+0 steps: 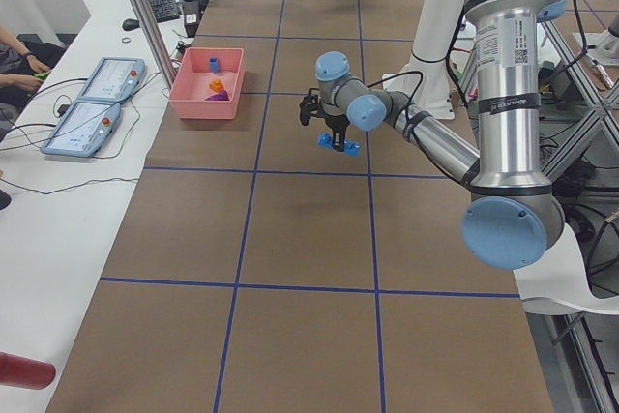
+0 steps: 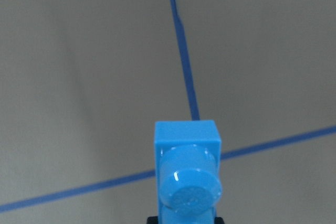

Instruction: Put all blocks into box

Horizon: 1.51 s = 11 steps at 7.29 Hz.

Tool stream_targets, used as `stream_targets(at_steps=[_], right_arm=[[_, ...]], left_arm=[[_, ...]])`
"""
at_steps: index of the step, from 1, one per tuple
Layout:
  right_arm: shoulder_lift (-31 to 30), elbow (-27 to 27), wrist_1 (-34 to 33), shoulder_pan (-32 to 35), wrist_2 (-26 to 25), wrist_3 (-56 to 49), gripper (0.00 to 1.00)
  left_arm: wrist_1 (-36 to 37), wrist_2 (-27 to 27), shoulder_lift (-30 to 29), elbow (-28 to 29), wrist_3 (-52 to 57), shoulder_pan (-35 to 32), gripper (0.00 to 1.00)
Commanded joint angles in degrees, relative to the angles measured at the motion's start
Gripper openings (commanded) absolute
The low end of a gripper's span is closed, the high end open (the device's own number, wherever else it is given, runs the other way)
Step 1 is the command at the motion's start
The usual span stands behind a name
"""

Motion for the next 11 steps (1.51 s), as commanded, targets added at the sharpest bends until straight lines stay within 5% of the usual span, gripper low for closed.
stream_targets(at_steps=[1,4,6,11], right_arm=[[-7.4,0.0,0.1,-0.6,-1.9,-9.9,1.00],[-14.5,-0.6,0.5,-0.7,-5.0,-15.9,1.00],[-17.4,-3.4,4.3,-0.9,-5.7,-16.0,1.00],[-17.4,-11.9,10.4,-2.9,2.4,-15.8,1.00]], left_arm=[[6.6,-0.6,-14.6,7.6,0.0,-5.3,0.00],[6.3,-0.5,-25.1,17.6,0.0,-6.4,0.00],[6.3,-0.3,-26.9,18.3,0.0,-6.6,0.00],[6.0,1.2,-29.2,22.0,3.0,-6.7,0.00]])
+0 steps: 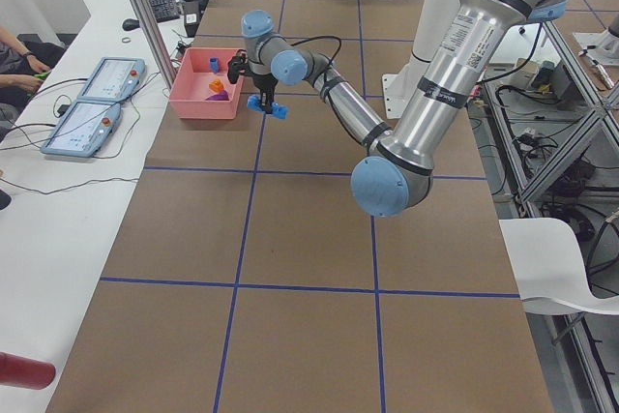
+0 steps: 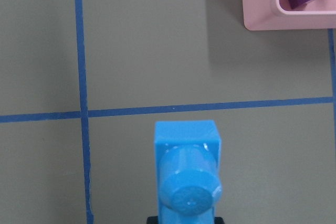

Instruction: Put all blocks into box

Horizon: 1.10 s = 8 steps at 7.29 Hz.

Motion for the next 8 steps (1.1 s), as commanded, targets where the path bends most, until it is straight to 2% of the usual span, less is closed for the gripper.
stream_targets(at_steps=[1,2,3,4,5,6,8], right_arm=[[0.0,-2.5,0.9,-1.1,2.7,0.0,1.00],[0.0,-3.7,1.0,-1.6,3.3,0.0,0.99],[0.0,-4.2,1.0,-1.9,3.3,0.1,0.84],[0.0,-4.3,1.1,-2.1,3.3,0.1,0.01],[0.0,-4.4,2.5,-2.4,2.9,0.0,0.00],[0.0,-4.6,3.9,-2.4,2.9,0.6,0.00],[-0.1,-4.4,3.9,-2.2,3.4,0.7,0.00]], left_arm=[[0.1,0.4,-0.1,0.1,0.9,-0.1,0.00],[0.1,0.5,-0.1,0.1,0.9,-0.1,0.00],[0.0,0.5,-0.1,0.0,0.9,-0.1,0.00],[0.1,0.5,-0.4,0.0,0.9,-0.1,0.00],[0.0,0.4,-0.9,0.2,0.9,-0.1,0.00],[0.2,0.3,-4.3,2.3,0.8,-0.1,0.00],[0.1,0.3,-13.7,10.7,-0.5,-0.2,0.00]])
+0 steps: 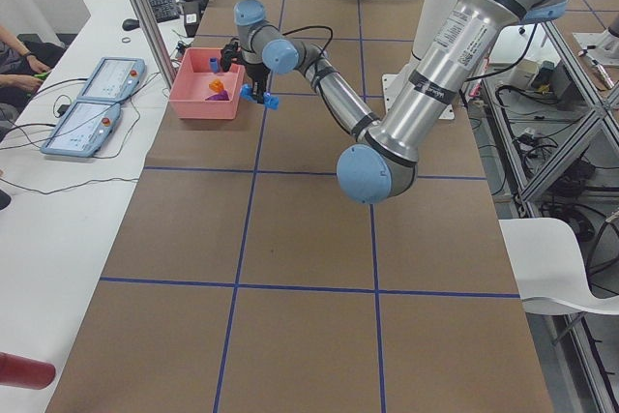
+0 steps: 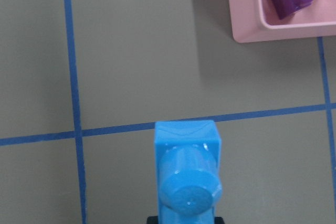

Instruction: Put all blocks into box

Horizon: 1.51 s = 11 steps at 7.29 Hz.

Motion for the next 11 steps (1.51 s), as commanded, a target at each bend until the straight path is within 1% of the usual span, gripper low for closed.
stream_targets(at_steps=[1,2,3,4,5,6,7,8,9,10,11], right_arm=[[-0.5,1.4,-0.1,0.4,0.1,-0.1,0.00],[-1.0,2.8,-0.4,0.5,-0.4,-0.1,0.00],[-0.7,4.1,-2.5,2.3,-0.7,-0.7,0.00],[-0.5,8.7,-7.8,3.7,-2.7,-0.8,0.00],[0.2,14.5,-17.2,6.5,-8.2,-2.3,0.00],[4.8,16.9,-25.8,10.2,-13.4,-5.7,0.00],[9.6,17.0,-31.3,12.8,-15.5,-8.4,0.00],[12.7,16.8,-31.7,13.7,-18.3,-8.3,0.00],[15.8,16.5,-31.4,14.4,-18.8,-7.4,0.00],[19.3,16.4,-31.4,14.8,-18.8,-6.3,0.00],[22.7,16.4,-31.2,15.8,-18.3,-4.1,0.00]], left_arm=[[-0.2,0.0,-8.2,6.3,-4.6,-0.1,0.00],[-0.4,0.0,-14.0,10.2,-8.3,-0.1,0.00],[-3.2,1.3,-19.4,16.6,-11.0,0.0,0.00],[-9.2,5.5,-21.6,21.9,-16.2,0.8,0.00],[-17.2,9.1,-22.5,26.8,-21.4,1.8,0.00],[-25.2,13.2,-23.2,31.0,-25.1,2.5,0.00],[-29.0,16.2,-24.1,34.8,-26.6,3.7,0.00],[-29.6,19.6,-27.5,39.5,-26.7,4.8,0.00],[-29.7,21.6,-29.3,42.7,-26.7,5.6,0.00],[-30.2,22.9,-29.4,43.1,-26.7,5.8,0.00],[-30.3,23.1,-29.4,43.2,-26.6,5.8,0.45]])
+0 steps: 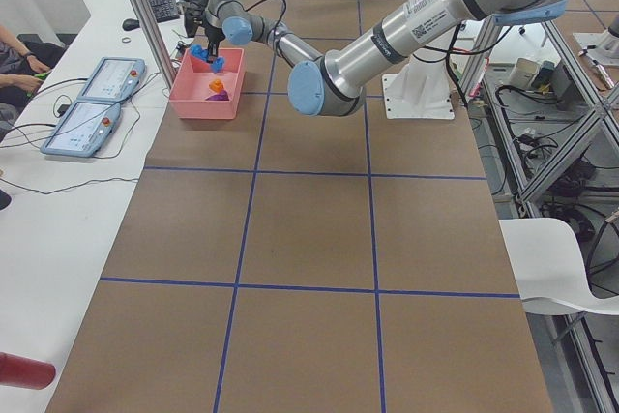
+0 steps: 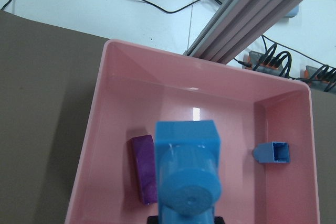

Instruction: Put all blocks into box

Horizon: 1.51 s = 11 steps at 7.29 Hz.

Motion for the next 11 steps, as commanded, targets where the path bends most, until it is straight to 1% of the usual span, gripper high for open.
stream_targets(at_steps=[1,2,3,4,5,6,7,8,9,10,11], right_arm=[[7.6,-0.2,0.6,2.1,1.3,4.9,0.00],[12.4,-0.2,0.6,2.3,1.5,7.5,0.00],[16.2,-0.1,0.7,2.3,1.6,11.8,0.00],[20.8,-0.2,0.9,2.3,1.7,15.5,0.00],[25.0,-0.3,3.7,2.2,1.8,21.8,0.00],[27.4,-0.3,8.0,-0.3,3.1,29.9,0.00],[28.8,-0.5,14.7,-4.6,3.4,38.8,0.00],[31.6,-4.5,24.9,-7.6,3.4,47.9,0.00],[34.6,-9.2,34.2,-11.9,3.3,56.5,0.00],[39.0,-16.7,46.1,-13.9,2.9,64.7,0.00],[45.7,-27.4,57.3,-16.7,2.0,72.3,0.00]], left_arm=[[-0.9,1.2,-0.5,0.7,0.0,0.5,0.99],[-0.8,1.1,-0.6,0.1,0.0,0.2,1.00],[0.3,0.4,-0.5,-1.9,0.3,-0.8,1.00],[3.7,-2.7,-0.3,-4.0,0.3,-2.2,1.00],[10.0,-6.7,0.6,-7.7,1.0,-4.8,1.00],[15.3,-7.4,4.2,-13.7,4.2,-6.5,1.00],[21.7,-7.4,8.8,-19.7,11.9,-8.1,1.00],[27.7,-7.4,13.0,-24.7,20.5,-9.8,1.00],[31.4,-7.2,17.9,-28.9,27.4,-10.3,1.00],[31.5,-7.1,24.7,-33.4,32.2,-11.4,1.00],[31.4,-6.9,30.8,-37.2,38.2,-12.8,1.00]])
